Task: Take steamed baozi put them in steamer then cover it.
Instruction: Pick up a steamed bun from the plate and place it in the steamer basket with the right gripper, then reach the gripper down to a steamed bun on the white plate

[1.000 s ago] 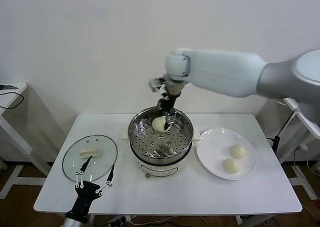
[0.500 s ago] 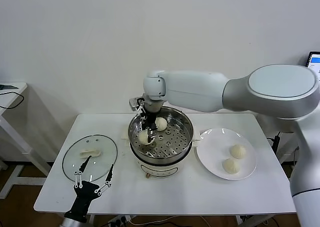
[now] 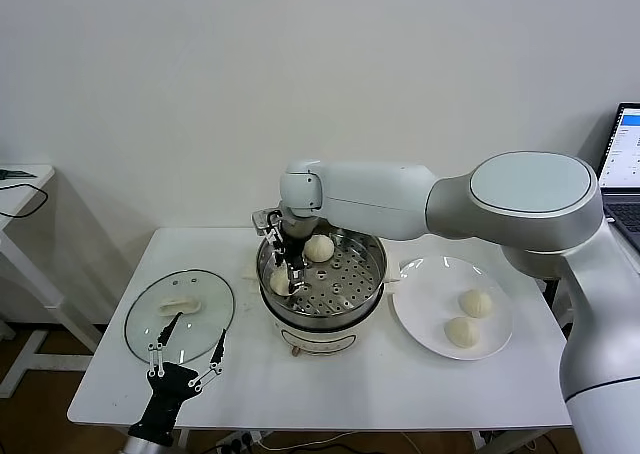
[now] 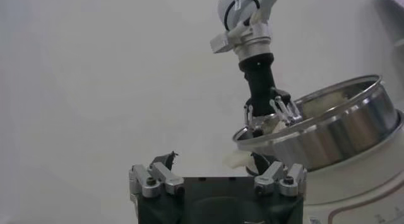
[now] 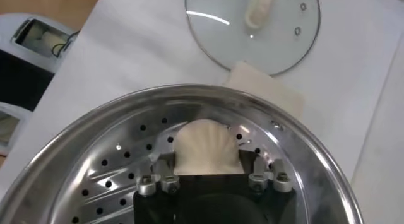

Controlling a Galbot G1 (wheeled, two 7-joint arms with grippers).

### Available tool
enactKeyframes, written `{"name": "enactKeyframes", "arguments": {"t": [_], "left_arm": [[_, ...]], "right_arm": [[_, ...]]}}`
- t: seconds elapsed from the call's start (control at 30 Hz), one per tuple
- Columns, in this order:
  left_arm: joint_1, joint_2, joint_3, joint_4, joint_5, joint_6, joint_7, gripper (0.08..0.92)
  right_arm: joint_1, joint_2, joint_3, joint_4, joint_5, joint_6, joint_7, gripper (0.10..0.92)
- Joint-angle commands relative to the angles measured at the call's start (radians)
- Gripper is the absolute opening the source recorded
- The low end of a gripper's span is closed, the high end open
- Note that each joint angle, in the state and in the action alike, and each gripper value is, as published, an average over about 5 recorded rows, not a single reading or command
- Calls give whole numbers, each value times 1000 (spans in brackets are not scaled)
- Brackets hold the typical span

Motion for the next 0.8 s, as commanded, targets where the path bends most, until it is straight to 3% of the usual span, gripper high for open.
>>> {"name": "enactKeyframes", "arguments": {"t": [0.03,0.4,0.57,0.8], "left_arm": [[0,2,6,-1,1,4,0,823],[0,5,20,-2,10,9,0,823],[-4,6,27,-1,14,13,0,823],[3,3,28,-10,16,15,0,823]], "right_arm": [[94,-172,44,154,-39,4,-34,816],[204,-684,93,298,-240,119,-335,823],[146,-836,56,289,-303,153,-307,823],[-78,-905,77,242,-388,159,-230,823]]}}
